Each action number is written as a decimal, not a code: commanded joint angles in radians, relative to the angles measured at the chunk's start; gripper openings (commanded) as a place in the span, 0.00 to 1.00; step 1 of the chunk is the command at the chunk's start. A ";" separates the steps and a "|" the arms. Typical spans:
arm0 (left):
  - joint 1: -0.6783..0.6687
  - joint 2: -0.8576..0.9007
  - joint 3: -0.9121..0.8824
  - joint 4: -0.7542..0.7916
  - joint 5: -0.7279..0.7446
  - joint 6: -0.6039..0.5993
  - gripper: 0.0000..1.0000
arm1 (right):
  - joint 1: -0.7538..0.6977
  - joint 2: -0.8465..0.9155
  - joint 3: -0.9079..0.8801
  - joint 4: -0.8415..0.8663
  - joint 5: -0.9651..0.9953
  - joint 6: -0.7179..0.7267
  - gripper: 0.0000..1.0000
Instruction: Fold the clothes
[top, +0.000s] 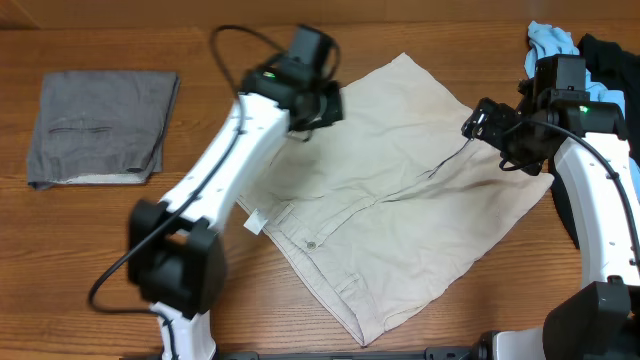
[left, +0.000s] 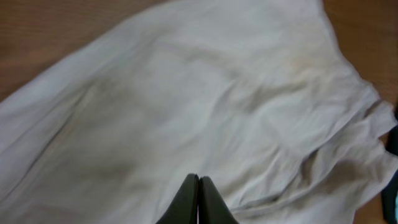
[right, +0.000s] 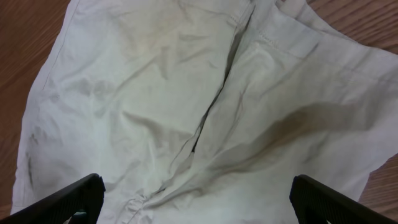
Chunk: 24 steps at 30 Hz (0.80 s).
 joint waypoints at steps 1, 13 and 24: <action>0.038 0.001 0.000 -0.156 -0.021 -0.014 0.04 | 0.001 -0.019 0.013 0.002 0.011 -0.003 1.00; 0.061 0.002 -0.007 -0.540 -0.277 0.045 0.05 | 0.001 -0.019 0.013 0.002 0.011 -0.003 1.00; 0.098 0.002 -0.269 -0.344 -0.270 0.027 0.04 | 0.001 -0.019 0.013 0.002 0.011 -0.003 1.00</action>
